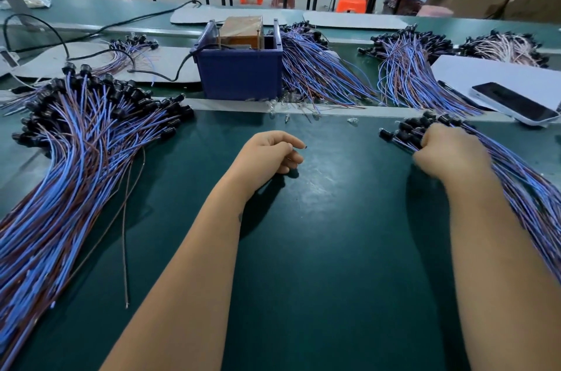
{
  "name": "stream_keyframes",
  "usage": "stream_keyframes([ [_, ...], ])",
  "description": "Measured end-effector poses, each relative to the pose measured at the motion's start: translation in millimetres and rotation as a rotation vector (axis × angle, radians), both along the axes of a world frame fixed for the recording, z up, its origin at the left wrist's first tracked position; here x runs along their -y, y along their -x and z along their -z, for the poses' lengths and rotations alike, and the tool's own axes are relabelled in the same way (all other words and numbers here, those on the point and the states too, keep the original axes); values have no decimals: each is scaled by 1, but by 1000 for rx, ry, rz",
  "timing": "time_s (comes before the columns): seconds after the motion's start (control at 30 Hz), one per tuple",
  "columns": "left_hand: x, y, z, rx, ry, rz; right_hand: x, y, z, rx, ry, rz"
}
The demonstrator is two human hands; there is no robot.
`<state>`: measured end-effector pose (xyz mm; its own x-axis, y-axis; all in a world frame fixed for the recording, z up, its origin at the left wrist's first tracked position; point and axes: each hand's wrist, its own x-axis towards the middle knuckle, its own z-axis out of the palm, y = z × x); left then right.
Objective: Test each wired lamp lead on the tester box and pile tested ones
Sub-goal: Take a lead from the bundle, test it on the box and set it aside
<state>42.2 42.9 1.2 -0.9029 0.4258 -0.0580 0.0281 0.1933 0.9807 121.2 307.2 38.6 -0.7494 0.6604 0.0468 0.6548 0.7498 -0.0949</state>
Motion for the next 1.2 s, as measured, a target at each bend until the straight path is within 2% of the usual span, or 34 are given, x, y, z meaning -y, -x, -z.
stream_keyframes([
  [0.07, 0, 0, 0, 4, -1, -6, 27, 11, 0, -161, -20, -67],
  [0.13, -2, 0, 0, 6, -21, -31, 64, 25, 1, -285, 52, -179],
  [0.23, -1, -1, -1, -28, -67, -132, 130, 45, 10, -387, 257, -387],
  [0.3, 5, 2, -2, -122, -8, -269, 167, 54, 19, -439, 415, -527],
  [0.37, 17, 6, -3, -216, 117, -467, 187, 62, 30, -421, 494, -580],
  [0.43, 33, 10, -1, -290, 247, -668, 193, 67, 39, -376, 465, -563],
  [0.5, 47, 16, 3, -321, 465, -808, 189, 69, 46, -395, 500, -557],
  [0.6, 60, 22, 2, -189, 803, -833, 181, 66, 49, -438, 601, -606],
  [0.67, 62, 25, 0, -115, 879, -779, 180, 65, 49, -466, 661, -606],
  [0.77, 64, 25, 0, -155, 962, -721, 181, 65, 49, -445, 623, -614],
  [0.87, 68, 23, 1, -264, 885, -773, 181, 64, 50, -434, 583, -640],
  [1.03, 72, 21, 5, -465, 531, -906, 182, 62, 51, -490, 640, -627],
  [1.1, 73, 22, 1, -546, 458, -942, 183, 61, 48, -533, 648, -622],
  [1.13, 72, 21, -3, -585, 365, -922, 184, 60, 46, -570, 703, -626],
  [1.17, 69, 21, -7, -594, 175, -863, 187, 60, 43, -614, 846, -629],
  [1.2, 64, 20, -12, -550, -80, -757, 191, 60, 39, -646, 1079, -627],
])
